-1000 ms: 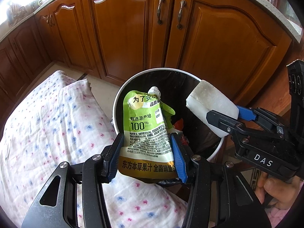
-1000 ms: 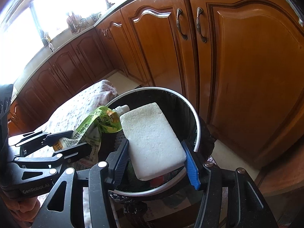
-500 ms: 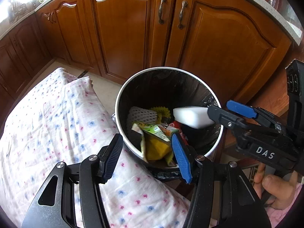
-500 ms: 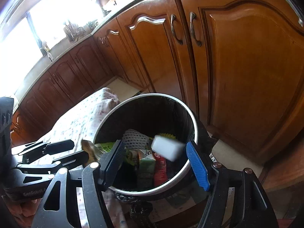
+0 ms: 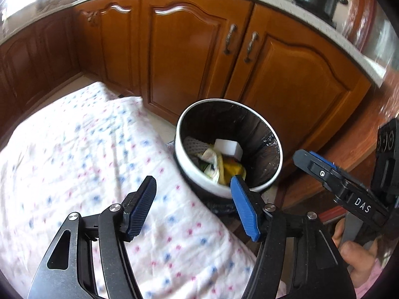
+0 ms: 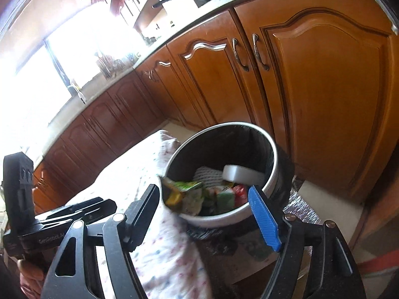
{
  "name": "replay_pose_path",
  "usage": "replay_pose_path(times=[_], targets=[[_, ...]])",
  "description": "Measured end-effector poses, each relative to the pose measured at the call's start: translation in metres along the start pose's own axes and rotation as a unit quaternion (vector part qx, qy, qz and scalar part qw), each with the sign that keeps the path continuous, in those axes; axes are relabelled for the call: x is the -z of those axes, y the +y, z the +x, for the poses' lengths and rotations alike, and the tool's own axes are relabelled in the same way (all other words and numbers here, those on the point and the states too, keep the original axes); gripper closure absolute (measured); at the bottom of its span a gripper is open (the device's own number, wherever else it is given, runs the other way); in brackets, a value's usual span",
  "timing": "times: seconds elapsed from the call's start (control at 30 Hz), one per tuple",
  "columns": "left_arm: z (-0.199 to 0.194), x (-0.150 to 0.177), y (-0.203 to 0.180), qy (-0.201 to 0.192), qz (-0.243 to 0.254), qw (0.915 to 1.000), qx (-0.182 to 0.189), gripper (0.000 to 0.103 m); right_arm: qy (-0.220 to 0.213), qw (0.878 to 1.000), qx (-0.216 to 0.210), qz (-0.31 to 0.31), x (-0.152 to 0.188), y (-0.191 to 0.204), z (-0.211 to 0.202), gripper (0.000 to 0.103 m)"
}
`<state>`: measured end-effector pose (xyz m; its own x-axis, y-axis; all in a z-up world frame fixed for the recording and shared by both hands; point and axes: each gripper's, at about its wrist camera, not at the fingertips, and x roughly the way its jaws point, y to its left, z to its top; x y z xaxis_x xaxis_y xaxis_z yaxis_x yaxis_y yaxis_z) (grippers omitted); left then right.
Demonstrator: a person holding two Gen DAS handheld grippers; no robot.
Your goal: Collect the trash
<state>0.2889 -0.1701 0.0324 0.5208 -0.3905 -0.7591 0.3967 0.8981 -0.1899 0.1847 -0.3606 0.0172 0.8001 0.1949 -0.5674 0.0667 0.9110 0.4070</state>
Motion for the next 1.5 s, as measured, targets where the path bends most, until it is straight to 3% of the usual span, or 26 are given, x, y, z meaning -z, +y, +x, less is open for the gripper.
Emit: replay_pose_path(times=[0.33,0.5,0.67,0.73,0.77,0.83,0.9,1.0,1.1,1.5], targets=[[-0.051,0.067,0.035,-0.048,-0.058,0.9971,-0.011,0.038,-0.007,0.999,-0.027,0.023,0.053,0.017,-0.022,0.024],[-0.069,0.096,0.042,-0.066,-0.078,0.9947,-0.017,0.037,-0.007,0.999,-0.030,0.007,0.067,0.033,-0.031,0.024],[-0.100,0.113,0.048,-0.108,-0.084,0.9902,-0.028,0.036,-0.061,0.997,-0.034,-0.033,0.061,0.065,-0.064,0.021],[-0.117,0.114,0.049,-0.133,-0.085,0.9870,-0.032,0.033,-0.106,0.992,-0.032,-0.053,0.059,0.078,-0.084,0.003],[-0.124,0.113,0.050,-0.146,-0.086,0.9849,-0.036,0.027,-0.135,0.988,-0.028,-0.063,0.061,0.085,-0.095,0.000],[-0.146,0.117,0.051,-0.187,-0.087,0.9773,-0.047,0.016,-0.184,0.979,-0.022,-0.087,0.069,0.097,-0.109,0.000],[-0.164,0.127,0.051,-0.232,-0.086,0.9668,-0.065,0.001,-0.203,0.973,-0.011,-0.108,0.077,0.105,-0.110,0.000],[-0.174,0.143,0.050,-0.267,-0.077,0.9554,-0.100,0.000,-0.202,0.972,-0.005,-0.118,0.090,0.108,-0.102,0.000],[-0.171,0.159,0.051,-0.275,-0.062,0.9507,-0.129,0.000,-0.191,0.975,-0.003,-0.115,0.105,0.108,-0.093,0.000],[-0.153,0.201,0.064,-0.249,-0.070,0.9539,-0.152,0.000,-0.173,0.977,0.006,-0.127,0.143,0.102,-0.077,0.000]])
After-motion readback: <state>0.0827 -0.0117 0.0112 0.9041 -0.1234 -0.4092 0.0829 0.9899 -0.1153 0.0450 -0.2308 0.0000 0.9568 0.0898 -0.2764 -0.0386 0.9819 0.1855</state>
